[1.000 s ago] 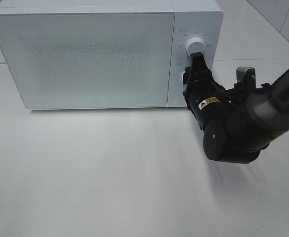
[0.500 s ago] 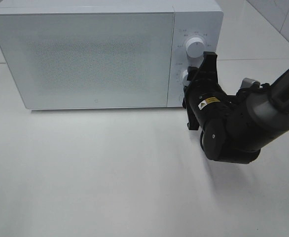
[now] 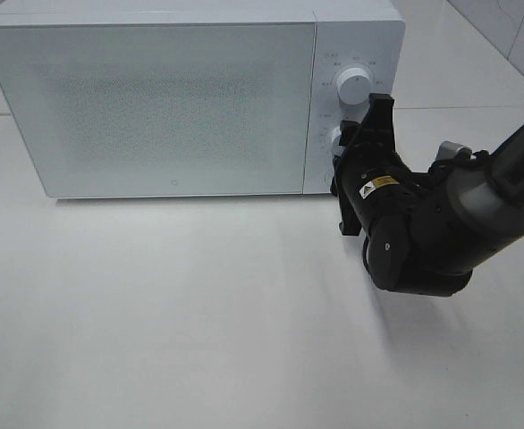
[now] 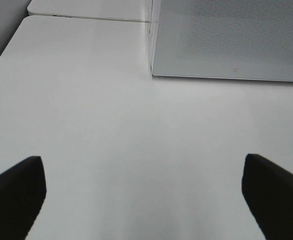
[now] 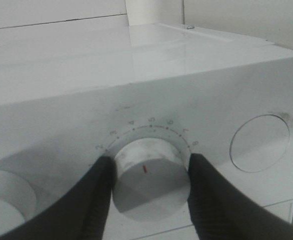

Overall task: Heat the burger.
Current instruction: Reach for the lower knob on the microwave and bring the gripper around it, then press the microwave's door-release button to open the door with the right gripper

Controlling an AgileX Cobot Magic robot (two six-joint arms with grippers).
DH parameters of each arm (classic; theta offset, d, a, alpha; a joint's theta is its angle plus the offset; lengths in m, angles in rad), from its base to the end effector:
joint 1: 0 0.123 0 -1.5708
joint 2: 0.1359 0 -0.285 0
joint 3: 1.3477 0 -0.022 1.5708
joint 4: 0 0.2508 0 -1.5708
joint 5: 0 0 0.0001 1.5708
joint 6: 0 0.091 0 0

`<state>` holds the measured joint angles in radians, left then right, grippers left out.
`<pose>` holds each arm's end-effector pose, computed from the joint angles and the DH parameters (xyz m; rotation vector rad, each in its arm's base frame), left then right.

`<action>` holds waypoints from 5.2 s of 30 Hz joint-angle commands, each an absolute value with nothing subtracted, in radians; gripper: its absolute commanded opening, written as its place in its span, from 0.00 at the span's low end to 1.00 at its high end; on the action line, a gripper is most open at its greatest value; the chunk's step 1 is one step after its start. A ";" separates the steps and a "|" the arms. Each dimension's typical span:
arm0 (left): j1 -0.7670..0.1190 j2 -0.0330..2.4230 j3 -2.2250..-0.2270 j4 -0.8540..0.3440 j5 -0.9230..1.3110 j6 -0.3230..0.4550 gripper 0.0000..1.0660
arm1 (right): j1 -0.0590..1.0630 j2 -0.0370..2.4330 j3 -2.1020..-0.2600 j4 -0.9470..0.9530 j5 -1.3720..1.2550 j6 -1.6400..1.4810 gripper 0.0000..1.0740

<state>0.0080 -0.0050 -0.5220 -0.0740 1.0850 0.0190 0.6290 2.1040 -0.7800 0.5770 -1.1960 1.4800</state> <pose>-0.0093 -0.0060 0.2815 0.0169 2.0401 -0.0715 0.3165 0.1731 0.1085 1.2990 1.3048 1.2935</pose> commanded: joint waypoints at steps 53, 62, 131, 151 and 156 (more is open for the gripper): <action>0.010 -0.024 -0.518 -0.082 1.072 0.013 0.94 | 0.645 1.941 -0.613 0.466 -1.050 1.179 0.65; 0.010 -0.024 -0.518 -0.082 1.072 0.013 0.94 | 0.643 1.747 -0.567 0.450 -0.651 0.705 0.65; 0.010 -0.024 -0.518 -0.082 1.072 0.013 0.94 | 0.580 0.496 -0.646 0.080 1.138 0.124 0.65; 0.010 -0.024 -0.518 -0.082 1.072 0.013 0.94 | 0.148 0.090 -0.627 -0.024 1.109 -0.012 0.65; 0.010 -0.024 -0.518 -0.082 1.072 0.013 0.94 | 0.107 0.003 -0.553 -0.016 1.101 -0.006 0.65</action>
<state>0.0080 -0.0050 -0.5220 -0.0740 1.0850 0.0190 0.1160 0.0140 -0.5600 -0.0170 1.1070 0.0000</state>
